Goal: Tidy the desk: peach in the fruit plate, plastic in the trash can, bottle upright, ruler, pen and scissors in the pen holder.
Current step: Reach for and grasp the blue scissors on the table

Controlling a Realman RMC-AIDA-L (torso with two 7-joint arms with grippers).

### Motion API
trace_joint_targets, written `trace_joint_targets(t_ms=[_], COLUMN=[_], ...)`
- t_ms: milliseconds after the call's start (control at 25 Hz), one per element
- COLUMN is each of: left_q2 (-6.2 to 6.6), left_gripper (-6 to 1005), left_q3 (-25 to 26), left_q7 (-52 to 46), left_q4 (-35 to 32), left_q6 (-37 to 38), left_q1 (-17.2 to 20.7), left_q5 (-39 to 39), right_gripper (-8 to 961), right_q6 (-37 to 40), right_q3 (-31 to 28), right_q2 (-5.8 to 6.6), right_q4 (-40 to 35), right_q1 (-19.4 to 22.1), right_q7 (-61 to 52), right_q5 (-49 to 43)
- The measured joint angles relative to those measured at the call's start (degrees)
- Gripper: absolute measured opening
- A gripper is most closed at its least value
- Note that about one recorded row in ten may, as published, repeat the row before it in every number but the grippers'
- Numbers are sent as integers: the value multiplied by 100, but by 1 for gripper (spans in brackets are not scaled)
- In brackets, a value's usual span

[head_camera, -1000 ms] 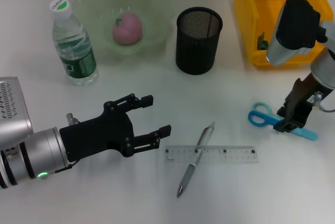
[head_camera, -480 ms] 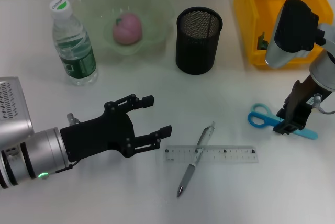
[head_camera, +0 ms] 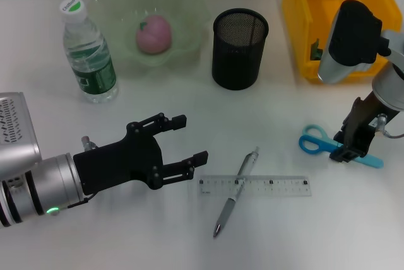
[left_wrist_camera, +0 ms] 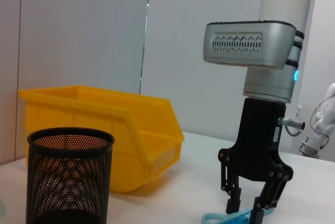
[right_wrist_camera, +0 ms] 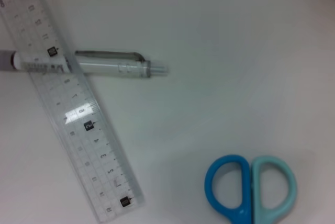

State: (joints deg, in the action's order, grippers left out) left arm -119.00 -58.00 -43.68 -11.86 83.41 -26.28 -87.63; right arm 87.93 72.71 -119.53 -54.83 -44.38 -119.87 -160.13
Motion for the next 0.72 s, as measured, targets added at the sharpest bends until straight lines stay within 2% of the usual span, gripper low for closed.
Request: trace_joint_targets(t_ms=[720], left_q2=[0], left_gripper=[797], left_q3=[0], left_q7=[0], left_q4=[0], left_q6=[2], left_q1=[-9], left_q5=[4], right_gripper=[327], right_q6=[-4], right_q3=[99], right_q2=[-7], right_q4=[-12], right_q1=[29], right_q7=[-9], right_q5=[77])
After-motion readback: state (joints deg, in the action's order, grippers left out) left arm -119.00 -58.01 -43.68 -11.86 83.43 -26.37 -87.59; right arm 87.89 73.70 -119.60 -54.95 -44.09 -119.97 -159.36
